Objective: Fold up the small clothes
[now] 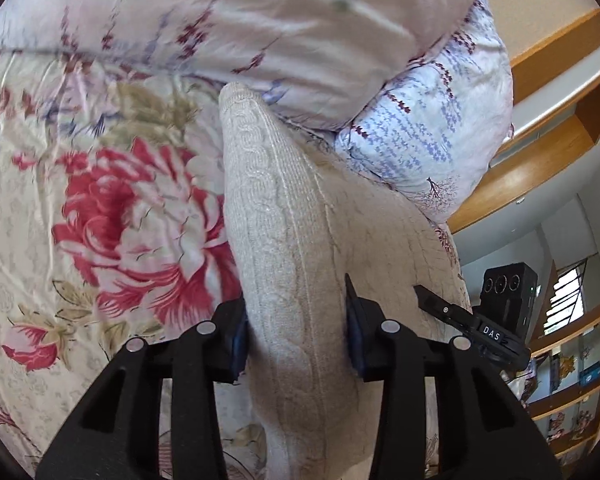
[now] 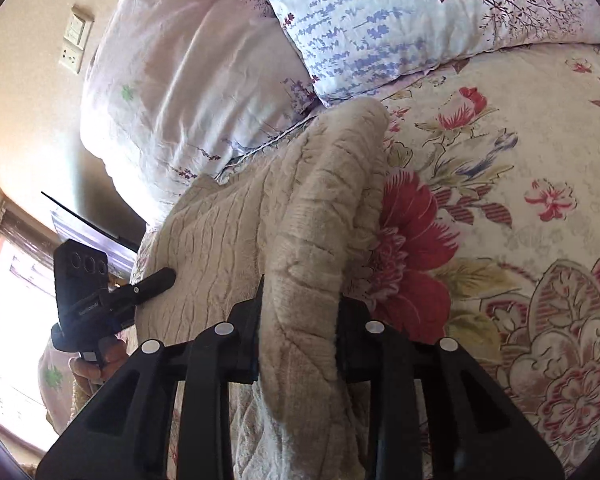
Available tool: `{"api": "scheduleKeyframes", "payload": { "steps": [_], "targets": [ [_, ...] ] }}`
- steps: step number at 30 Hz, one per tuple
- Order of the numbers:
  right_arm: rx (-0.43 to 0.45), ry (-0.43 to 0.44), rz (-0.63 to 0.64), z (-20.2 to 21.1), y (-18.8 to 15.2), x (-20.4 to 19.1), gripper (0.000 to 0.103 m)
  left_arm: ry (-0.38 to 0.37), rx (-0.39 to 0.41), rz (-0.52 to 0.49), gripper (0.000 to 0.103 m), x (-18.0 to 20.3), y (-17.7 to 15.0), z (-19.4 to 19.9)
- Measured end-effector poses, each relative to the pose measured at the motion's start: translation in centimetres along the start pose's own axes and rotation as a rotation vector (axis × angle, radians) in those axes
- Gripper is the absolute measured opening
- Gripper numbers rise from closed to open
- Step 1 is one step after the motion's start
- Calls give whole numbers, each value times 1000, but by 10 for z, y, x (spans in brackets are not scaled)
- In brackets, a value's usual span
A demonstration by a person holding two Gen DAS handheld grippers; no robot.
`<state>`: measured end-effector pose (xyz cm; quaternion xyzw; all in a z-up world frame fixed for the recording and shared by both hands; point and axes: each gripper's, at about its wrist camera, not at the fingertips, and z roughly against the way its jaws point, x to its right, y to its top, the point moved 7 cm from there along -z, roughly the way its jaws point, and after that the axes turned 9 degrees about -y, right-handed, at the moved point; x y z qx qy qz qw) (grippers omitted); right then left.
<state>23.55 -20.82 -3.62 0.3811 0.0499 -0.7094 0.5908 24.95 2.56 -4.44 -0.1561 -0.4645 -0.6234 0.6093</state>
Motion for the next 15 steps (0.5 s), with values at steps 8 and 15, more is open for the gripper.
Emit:
{"api": "scheduleKeyframes", "payload": {
  "steps": [8,15],
  "targets": [
    [44,4,-75,25,10,17,41,138,103,-164,55,24,0,22],
    [64,-72,-83,18,28,26,27,201,121,-433,62,81,-8,20]
  ]
}}
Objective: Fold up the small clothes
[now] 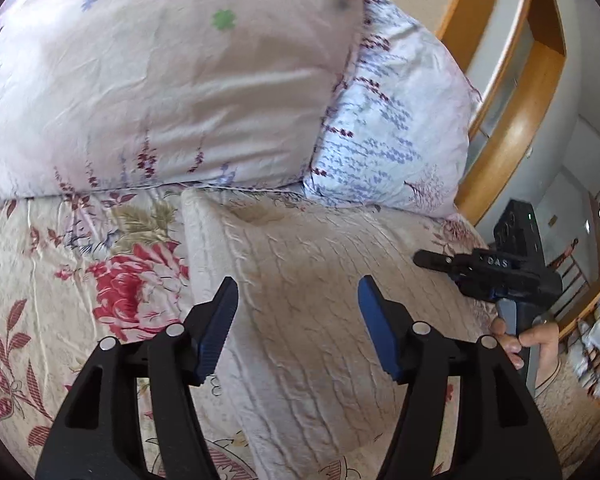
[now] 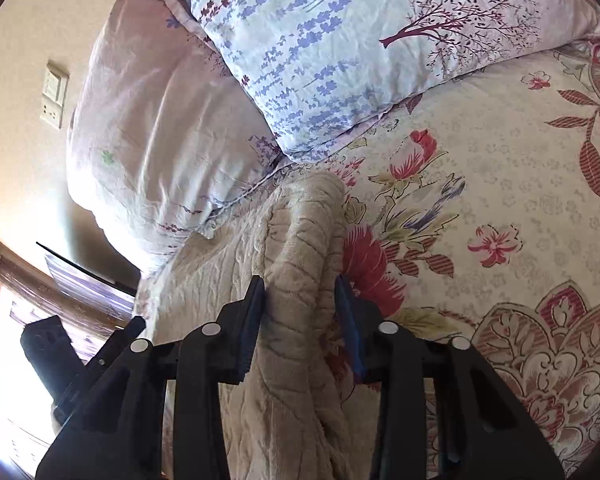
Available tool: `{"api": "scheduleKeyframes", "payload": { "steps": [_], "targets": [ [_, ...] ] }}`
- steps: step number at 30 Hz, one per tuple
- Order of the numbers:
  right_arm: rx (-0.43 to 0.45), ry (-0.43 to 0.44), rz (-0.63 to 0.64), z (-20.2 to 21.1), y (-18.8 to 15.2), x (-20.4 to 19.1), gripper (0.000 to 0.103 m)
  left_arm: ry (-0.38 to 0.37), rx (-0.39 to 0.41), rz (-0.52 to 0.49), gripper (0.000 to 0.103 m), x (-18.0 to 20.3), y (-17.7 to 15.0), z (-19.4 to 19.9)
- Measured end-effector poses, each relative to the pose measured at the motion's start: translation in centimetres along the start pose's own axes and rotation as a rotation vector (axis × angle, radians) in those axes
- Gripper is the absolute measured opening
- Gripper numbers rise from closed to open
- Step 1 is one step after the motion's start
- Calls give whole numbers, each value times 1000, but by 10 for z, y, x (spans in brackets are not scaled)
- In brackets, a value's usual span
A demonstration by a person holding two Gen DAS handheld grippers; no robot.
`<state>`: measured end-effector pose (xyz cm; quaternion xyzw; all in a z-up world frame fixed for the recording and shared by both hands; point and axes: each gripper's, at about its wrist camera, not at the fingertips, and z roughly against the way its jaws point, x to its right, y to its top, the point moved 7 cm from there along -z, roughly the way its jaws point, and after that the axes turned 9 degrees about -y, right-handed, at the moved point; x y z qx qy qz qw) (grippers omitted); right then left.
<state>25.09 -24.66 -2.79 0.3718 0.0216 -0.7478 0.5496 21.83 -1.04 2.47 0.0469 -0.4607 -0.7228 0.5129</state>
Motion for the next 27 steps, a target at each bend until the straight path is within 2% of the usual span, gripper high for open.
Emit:
{"api": "scheduleKeyframes", "payload": {
  "steps": [2,6,8,9,12,13,16,20,25,27],
  "targets": [
    [12,-93,48,-5,-5,-1,23,53,-53,-53,62,6,-6,-14],
    [37,-174,78,-7,-9,0,25,159,-122,-130,60,2,-19,-33],
    [53,-244,118,-8,-9,-2,40,174,-123,-137,61,0,-19,-35],
    [63,-276,142,-8,-8,-4,43,174,-120,-136,61,-1,-19,-35],
    [143,-287,179,13,-10,-11,44,151,-78,-90,62,-1,-17,-19],
    [184,-279,213,23,-13,-18,44,149,-65,-71,66,-2,-19,-9],
    [244,-235,345,46,-35,-43,44,174,-40,-43,68,-10,-27,16],
    [219,-246,475,48,-66,-58,44,215,-78,-38,69,-21,-45,27],
    [145,-433,593,24,-85,-54,45,252,-126,-68,71,-27,-64,24],
    [140,-462,605,23,-88,-53,45,269,-135,-90,71,-26,-67,23]
  ]
}}
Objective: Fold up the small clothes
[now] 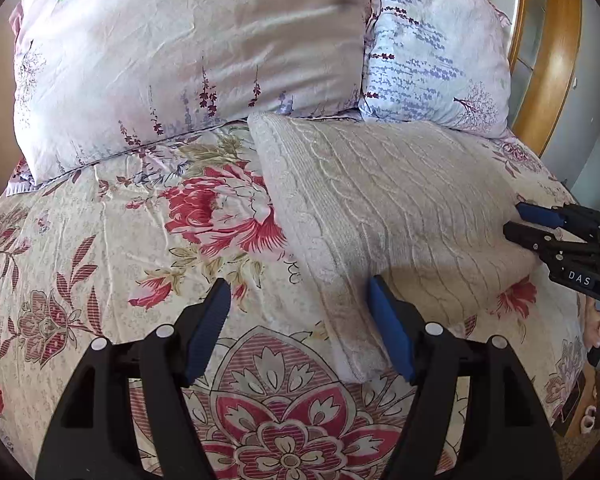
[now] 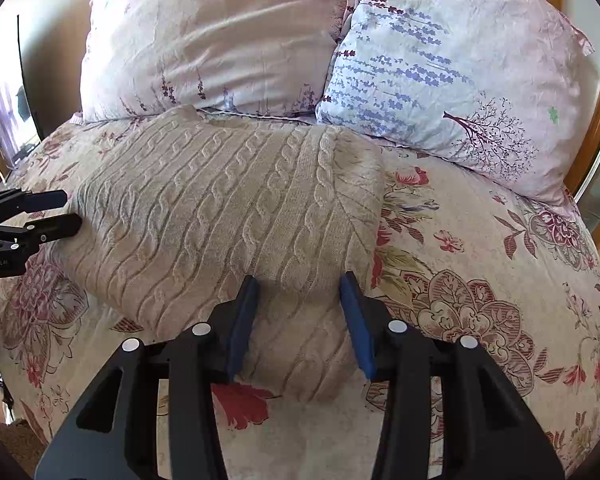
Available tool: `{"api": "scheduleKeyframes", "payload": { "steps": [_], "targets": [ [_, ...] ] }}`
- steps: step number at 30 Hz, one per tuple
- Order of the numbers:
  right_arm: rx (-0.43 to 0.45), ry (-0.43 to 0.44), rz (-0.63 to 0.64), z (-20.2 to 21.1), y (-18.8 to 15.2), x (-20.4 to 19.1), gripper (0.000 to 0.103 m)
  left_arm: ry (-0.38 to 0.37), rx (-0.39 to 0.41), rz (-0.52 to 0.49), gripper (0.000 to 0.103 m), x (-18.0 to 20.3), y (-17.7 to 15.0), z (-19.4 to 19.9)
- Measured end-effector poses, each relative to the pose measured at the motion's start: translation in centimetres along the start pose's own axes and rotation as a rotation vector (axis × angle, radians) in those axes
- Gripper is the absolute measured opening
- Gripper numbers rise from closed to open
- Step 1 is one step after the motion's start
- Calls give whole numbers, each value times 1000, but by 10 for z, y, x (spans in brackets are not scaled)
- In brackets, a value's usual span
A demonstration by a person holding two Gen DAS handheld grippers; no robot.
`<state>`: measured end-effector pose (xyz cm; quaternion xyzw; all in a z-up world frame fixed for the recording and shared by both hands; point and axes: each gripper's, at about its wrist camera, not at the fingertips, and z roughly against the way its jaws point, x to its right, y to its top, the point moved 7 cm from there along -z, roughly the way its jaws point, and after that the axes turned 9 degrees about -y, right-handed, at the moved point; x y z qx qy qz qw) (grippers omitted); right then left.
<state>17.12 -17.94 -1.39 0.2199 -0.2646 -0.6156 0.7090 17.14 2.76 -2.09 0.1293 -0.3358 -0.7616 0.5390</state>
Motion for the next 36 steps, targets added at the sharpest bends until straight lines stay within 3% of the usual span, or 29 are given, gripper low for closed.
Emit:
{"api": "scheduleKeyframes", "payload": {
  "steps": [4,7,9,10,11,17,20,30,36],
  "targets": [
    [-10,-13,-21,-4,-6,3,47,28,-8,-29,71,1,-6,-4],
    [18,8,-70,8,-5,9,48,7,14,12,75,0,-5,5],
    [56,36,-137,23,-5,17,63,-3,39,28,83,2,-8,15],
    [71,45,-166,30,-6,21,80,-3,51,35,87,4,-9,20],
    [89,48,-186,37,-7,25,88,-4,62,44,88,5,-11,24],
    [90,12,-235,52,-24,27,97,-40,51,113,94,24,-29,26],
    [57,-22,-209,49,-33,14,100,-11,25,136,95,32,-38,19],
    [-65,-14,-200,29,-53,-17,100,81,-36,152,101,37,-52,5],
    [-87,-44,-193,21,-61,-22,100,102,-36,138,101,38,-52,4]
  ]
}}
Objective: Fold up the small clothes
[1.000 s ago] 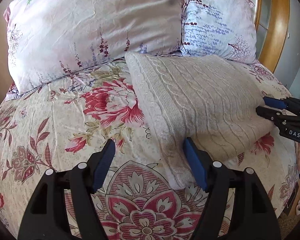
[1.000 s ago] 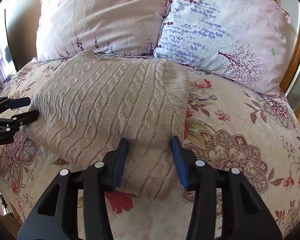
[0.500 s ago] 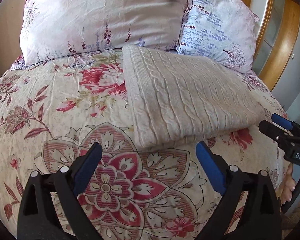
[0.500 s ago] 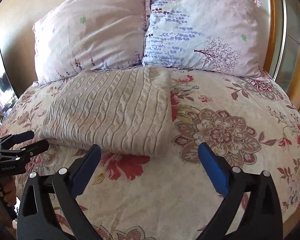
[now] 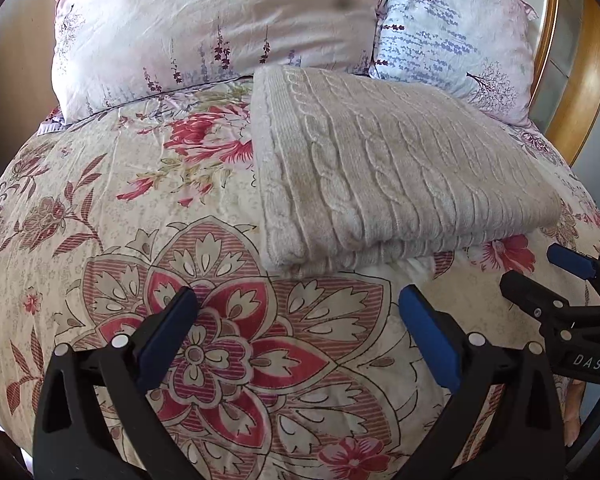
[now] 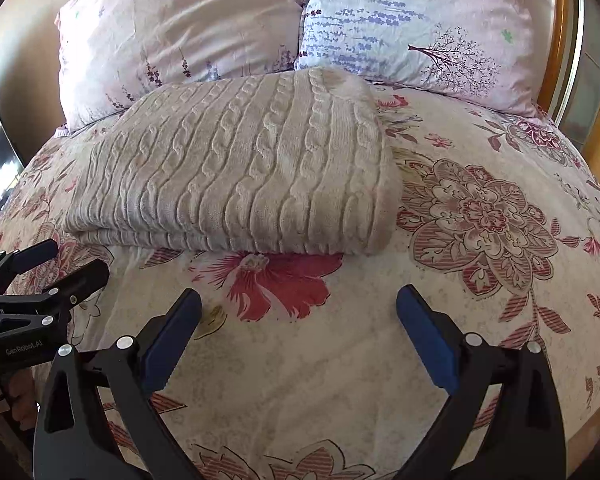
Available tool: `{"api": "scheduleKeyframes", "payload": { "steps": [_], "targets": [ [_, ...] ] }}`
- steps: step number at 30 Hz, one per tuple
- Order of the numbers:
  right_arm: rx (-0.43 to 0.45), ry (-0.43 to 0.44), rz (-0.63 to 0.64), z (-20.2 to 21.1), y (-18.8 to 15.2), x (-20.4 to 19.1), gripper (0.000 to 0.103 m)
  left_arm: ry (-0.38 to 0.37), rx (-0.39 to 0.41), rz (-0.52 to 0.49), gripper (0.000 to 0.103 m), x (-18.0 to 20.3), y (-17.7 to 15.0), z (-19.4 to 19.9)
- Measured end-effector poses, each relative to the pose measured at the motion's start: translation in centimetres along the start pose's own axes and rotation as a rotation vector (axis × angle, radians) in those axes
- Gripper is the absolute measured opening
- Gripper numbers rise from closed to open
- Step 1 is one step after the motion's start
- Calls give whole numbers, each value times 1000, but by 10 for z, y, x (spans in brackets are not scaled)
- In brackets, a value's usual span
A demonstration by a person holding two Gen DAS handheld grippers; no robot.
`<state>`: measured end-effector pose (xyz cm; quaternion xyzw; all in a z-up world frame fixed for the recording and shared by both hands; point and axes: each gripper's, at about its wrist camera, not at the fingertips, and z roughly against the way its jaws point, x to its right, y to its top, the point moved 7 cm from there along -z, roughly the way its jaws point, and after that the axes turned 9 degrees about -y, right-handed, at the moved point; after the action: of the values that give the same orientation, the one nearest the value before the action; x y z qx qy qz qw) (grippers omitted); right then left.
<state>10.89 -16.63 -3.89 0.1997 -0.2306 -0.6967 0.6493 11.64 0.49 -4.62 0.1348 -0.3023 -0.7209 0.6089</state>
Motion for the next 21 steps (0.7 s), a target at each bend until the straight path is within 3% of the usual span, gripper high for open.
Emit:
{"api": "scheduleKeyframes", "payload": {
  "steps": [21],
  "targets": [
    [9,-33,18,-5,-1,2,102,31,-14,-24,101,0,0,-4]
  ]
}}
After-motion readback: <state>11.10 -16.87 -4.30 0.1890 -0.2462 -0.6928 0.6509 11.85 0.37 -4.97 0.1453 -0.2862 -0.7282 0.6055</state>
